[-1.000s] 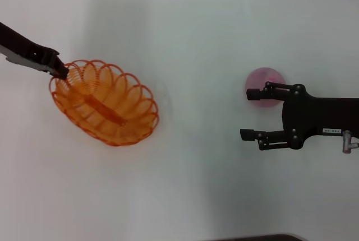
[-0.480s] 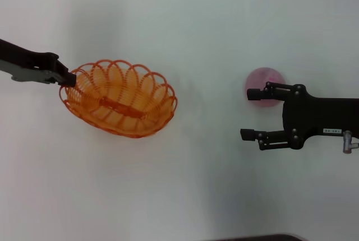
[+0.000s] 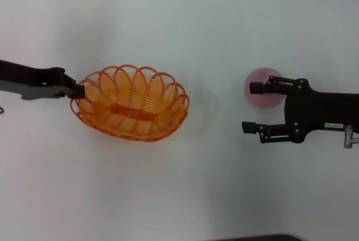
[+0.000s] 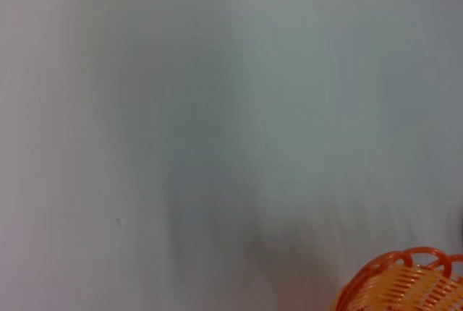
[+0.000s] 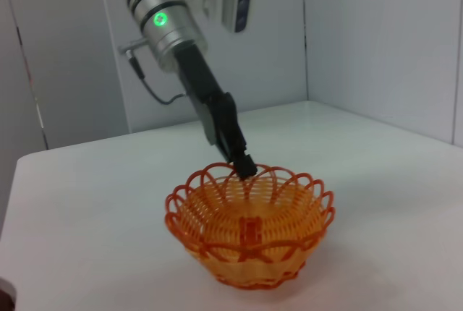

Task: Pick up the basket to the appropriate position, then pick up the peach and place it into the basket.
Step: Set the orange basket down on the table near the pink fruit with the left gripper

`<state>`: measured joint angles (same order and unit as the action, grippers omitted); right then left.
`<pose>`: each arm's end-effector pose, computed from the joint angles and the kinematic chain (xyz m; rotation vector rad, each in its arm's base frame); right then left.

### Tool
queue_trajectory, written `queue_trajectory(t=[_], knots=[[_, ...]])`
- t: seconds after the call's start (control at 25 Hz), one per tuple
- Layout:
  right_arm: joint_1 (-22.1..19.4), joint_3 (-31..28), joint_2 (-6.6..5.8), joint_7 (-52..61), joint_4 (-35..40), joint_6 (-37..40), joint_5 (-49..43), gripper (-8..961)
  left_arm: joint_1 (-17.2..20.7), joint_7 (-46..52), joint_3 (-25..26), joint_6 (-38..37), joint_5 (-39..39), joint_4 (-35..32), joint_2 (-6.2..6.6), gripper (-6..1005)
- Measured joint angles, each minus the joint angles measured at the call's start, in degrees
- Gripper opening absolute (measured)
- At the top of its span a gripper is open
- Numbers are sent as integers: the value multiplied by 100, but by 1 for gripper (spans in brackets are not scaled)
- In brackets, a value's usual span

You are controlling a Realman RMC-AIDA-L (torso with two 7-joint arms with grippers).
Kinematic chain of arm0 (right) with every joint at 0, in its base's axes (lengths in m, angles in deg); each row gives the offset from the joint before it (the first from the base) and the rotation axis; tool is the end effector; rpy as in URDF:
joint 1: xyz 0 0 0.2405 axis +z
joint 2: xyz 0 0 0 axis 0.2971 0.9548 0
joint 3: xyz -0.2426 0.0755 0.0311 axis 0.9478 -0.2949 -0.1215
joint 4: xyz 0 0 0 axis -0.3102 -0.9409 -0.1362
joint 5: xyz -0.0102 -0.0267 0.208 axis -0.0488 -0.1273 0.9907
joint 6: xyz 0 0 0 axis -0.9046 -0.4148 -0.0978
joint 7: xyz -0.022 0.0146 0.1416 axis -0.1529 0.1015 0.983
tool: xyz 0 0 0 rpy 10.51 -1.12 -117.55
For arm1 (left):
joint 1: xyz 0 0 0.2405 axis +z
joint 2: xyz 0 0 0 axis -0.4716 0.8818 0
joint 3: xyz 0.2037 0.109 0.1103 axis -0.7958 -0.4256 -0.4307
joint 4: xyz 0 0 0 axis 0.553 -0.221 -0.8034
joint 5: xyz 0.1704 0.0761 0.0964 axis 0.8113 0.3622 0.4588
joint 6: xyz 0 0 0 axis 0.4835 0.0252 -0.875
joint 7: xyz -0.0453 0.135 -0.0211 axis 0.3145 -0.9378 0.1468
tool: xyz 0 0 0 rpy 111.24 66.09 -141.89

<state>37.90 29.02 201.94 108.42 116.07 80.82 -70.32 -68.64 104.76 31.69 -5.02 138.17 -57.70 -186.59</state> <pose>0.3112 0.2608 -0.0095 -2.7551 0.3779 0.6805 -0.2595 0.3517 0.0197 -2.2813 -1.8617 -0.0657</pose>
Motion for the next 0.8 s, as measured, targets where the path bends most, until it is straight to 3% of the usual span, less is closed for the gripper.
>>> queue_trajectory(t=[0.44,0.8], knots=[[4,-43,32,-3,0,-25,7,893,676,160,-15,102,-654,-300,-214,49],[9,-51,35,-16,0,-65,8,893,1100,190,-366,494,-1164,-258,-241,48]])
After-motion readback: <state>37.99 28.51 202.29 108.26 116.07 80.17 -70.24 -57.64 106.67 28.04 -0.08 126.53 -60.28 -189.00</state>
